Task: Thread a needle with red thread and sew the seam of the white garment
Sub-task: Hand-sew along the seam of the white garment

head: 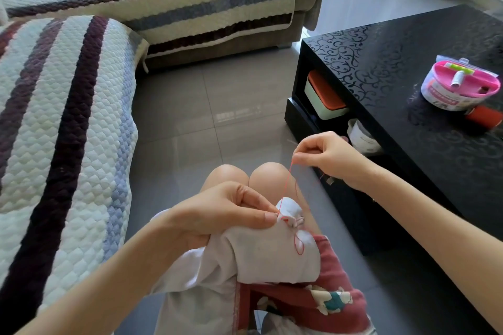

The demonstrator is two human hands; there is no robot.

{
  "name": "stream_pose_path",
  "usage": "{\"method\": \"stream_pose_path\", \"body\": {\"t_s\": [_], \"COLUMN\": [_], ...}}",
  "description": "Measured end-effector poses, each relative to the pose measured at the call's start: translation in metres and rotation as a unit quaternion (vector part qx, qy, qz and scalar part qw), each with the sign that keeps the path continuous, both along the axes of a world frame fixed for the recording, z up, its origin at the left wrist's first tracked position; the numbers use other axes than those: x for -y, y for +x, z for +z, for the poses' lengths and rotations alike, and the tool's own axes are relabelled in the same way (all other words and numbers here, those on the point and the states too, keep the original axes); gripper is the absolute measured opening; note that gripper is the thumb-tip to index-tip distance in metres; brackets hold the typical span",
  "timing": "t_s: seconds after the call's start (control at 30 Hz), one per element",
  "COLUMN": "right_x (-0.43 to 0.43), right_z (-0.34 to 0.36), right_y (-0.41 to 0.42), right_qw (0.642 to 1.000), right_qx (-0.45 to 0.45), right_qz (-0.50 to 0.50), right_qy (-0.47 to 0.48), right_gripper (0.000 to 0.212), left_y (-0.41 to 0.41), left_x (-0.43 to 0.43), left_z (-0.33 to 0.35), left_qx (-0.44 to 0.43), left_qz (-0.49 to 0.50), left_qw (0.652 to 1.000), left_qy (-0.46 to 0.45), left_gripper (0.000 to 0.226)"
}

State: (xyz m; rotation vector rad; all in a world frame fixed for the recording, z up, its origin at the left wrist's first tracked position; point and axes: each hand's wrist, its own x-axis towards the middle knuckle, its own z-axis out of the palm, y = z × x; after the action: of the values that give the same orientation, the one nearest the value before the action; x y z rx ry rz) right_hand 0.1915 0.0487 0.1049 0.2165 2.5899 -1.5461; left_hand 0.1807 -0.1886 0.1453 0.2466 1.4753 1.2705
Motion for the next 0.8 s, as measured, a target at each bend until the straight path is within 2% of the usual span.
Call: {"method": "stream_pose_path", "body": {"t_s": [0.07,0.17,0.33,0.67,0.73,0.8], "right_x": [-0.010,-0.026,-0.037,-0.050,-0.052,-0.050], "right_z": [-0.015,-0.039,-0.066,-0.100,-0.107,-0.106], "right_y": [-0.010,-0.019,-0.024,-0.018,-0.014,-0.013], "right_qw": [0.993,0.960,0.917,0.848,0.843,0.858], "right_qx": [-0.001,0.024,0.061,0.189,0.212,0.201], "right_qz": [-0.070,-0.135,-0.177,-0.170,-0.175,-0.190], "right_qy": [0.090,0.243,0.353,0.465,0.462,0.433], "right_gripper": [0.021,0.016,0.013,0.016,0.017,0.018], "left_y": [0.000,0.001,0.004,0.004,0.004,0.003], "left_x": [0.001,0.002,0.002,0.003,0.003,0.004], "left_z": [0.000,0.000,0.002,0.008,0.008,0.007], "left_qx": [0.007,0.015,0.021,0.025,0.028,0.027], "left_qz": [-0.001,-0.003,-0.014,-0.021,-0.015,-0.010], "left_qw": [1.000,1.000,1.000,0.999,0.999,1.000], "left_qy": [0.001,-0.003,-0.006,0.009,0.012,0.010], "left_gripper": [0.013,0.015,0.013,0.008,0.008,0.008]}}
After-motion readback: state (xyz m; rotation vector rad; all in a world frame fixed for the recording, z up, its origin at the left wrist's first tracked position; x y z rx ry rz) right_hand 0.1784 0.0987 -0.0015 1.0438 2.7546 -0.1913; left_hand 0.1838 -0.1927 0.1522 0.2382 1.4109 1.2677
